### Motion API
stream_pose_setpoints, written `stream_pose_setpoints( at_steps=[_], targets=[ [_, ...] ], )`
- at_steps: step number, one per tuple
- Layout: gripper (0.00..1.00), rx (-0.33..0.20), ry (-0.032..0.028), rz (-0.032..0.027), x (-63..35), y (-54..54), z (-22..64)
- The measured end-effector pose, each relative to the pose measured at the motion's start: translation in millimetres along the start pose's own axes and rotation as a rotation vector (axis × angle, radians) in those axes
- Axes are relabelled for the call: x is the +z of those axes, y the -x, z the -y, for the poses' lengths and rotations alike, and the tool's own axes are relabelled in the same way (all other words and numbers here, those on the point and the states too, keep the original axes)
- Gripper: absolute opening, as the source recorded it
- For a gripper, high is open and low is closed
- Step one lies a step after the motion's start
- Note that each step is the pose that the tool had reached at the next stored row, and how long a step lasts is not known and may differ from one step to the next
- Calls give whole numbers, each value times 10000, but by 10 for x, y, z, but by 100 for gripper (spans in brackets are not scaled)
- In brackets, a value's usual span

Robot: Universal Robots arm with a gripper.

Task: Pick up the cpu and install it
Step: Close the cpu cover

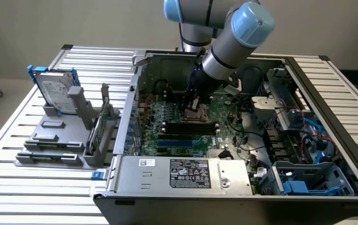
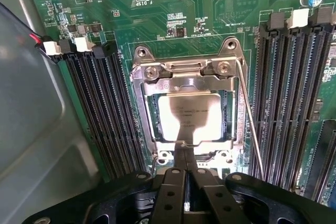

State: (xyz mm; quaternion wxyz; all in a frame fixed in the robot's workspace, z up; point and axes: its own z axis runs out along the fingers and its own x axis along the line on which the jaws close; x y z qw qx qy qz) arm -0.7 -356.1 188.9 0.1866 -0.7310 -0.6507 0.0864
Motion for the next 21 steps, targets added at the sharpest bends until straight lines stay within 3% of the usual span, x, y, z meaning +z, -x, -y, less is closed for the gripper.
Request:
stream_pose_setpoints(
  at_steps=[7, 12, 14, 19, 21],
  targets=[
    [11, 48, -54, -24, -39, 0, 69],
    [11, 26, -91, -102, -14, 17, 199],
    [11, 4, -108, -168, -10, 21, 253],
    [11, -89, -156, -423, -58, 30, 373],
    [11, -109, -167, -490, -70, 33, 415]
  ],
)
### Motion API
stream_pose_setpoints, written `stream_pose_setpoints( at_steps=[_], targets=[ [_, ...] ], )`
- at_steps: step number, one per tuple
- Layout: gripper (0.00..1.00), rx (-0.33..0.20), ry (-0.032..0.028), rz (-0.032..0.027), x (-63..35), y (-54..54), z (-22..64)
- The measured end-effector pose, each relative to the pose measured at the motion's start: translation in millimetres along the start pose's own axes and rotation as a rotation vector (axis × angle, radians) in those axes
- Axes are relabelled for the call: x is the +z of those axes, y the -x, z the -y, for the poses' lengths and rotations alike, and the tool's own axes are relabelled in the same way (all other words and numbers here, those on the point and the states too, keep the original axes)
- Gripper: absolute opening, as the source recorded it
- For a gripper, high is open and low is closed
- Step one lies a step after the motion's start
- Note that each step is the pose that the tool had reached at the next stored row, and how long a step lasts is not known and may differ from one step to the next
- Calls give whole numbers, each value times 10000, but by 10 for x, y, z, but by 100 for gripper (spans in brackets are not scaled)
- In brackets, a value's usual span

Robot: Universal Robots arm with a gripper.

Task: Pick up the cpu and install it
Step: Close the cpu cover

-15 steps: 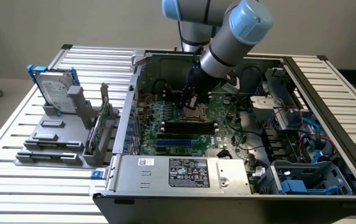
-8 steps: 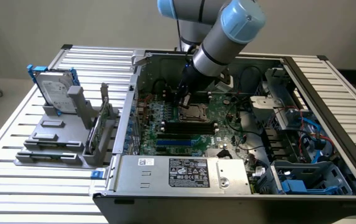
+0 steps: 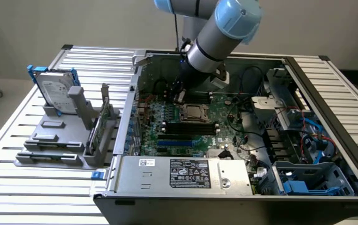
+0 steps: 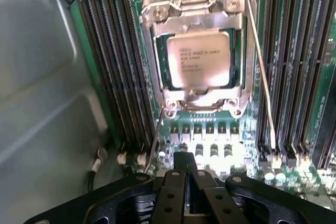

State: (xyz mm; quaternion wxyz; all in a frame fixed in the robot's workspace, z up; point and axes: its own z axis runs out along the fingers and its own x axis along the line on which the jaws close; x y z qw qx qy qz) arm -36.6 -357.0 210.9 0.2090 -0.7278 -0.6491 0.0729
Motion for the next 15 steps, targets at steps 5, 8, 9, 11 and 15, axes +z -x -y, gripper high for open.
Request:
stream_pose_setpoints(
  at_steps=[5, 8, 9, 11, 15],
  targets=[
    [11, 34, 5, -57, 20, 10, 89],
    [11, 146, 24, -102, 38, 18, 137],
    [11, 200, 33, -127, 44, 21, 153],
    [11, 314, 55, -177, 56, 25, 181],
    [11, 399, 72, -215, 93, 41, 264]
  ],
)
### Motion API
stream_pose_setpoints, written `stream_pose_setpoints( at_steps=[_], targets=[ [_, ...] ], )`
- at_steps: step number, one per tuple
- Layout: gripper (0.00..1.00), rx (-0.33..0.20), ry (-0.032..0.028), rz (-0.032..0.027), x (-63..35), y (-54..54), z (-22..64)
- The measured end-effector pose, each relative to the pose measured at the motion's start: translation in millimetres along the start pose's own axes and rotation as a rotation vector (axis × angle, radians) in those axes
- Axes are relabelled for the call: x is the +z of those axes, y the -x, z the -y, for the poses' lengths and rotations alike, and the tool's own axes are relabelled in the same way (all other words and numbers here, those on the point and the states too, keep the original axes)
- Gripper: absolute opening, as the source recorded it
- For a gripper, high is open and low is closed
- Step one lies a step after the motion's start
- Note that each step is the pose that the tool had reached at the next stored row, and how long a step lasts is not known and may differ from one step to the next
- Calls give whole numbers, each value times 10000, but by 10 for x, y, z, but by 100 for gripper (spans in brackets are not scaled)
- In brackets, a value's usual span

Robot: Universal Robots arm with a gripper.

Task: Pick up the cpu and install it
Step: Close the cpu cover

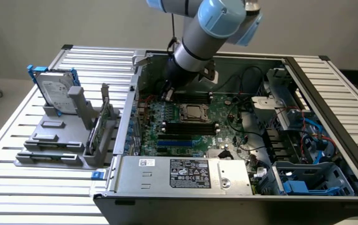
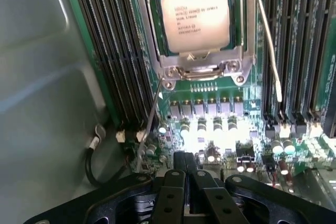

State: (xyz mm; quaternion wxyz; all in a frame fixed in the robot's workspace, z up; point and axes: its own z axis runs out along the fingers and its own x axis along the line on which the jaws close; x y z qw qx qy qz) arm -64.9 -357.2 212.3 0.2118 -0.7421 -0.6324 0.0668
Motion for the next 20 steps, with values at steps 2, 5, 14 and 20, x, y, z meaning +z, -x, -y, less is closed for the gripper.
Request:
stream_pose_setpoints(
  at_steps=[2, 5, 14, 20],
  targets=[
    [11, 112, 28, -50, 5, 3, 15],
    [11, 350, 99, -164, 8, 3, 19],
    [11, 1073, 370, -517, -49, -11, 49],
    [11, 1381, 541, -680, -123, -26, 97]
  ],
)
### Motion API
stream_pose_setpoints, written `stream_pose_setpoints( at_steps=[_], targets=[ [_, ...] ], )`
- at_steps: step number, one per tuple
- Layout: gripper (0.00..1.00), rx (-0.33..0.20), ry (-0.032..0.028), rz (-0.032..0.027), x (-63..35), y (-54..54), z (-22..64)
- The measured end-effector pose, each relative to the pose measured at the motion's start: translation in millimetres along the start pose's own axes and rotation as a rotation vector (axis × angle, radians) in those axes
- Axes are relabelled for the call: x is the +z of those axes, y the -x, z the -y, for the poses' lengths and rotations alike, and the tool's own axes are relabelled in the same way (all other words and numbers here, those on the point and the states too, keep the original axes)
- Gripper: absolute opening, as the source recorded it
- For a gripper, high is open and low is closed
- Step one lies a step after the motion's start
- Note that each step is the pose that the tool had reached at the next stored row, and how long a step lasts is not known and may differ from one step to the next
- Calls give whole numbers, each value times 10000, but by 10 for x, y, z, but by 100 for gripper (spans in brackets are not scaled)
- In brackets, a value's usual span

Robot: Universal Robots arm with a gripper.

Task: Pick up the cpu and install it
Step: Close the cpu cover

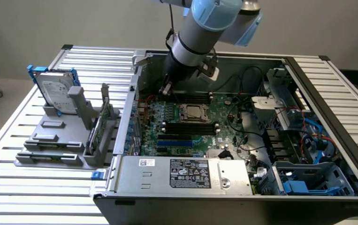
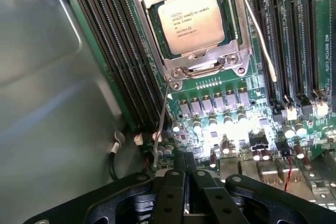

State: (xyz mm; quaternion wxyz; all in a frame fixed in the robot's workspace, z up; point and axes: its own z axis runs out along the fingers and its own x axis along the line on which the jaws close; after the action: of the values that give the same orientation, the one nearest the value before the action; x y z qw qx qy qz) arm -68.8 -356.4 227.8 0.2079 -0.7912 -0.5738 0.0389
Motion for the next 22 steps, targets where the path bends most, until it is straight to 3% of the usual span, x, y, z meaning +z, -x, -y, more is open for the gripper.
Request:
stream_pose_setpoints(
  at_steps=[5, 10, 16, 20, 22],
  targets=[
    [11, 205, 48, -87, -53, -2, 53],
    [11, 427, 169, -191, -79, -5, 71],
    [11, 701, 499, -288, -80, -5, 71],
    [11, 836, 765, -436, -88, -14, 78],
    [11, 909, 855, -497, -90, -16, 84]
  ],
)
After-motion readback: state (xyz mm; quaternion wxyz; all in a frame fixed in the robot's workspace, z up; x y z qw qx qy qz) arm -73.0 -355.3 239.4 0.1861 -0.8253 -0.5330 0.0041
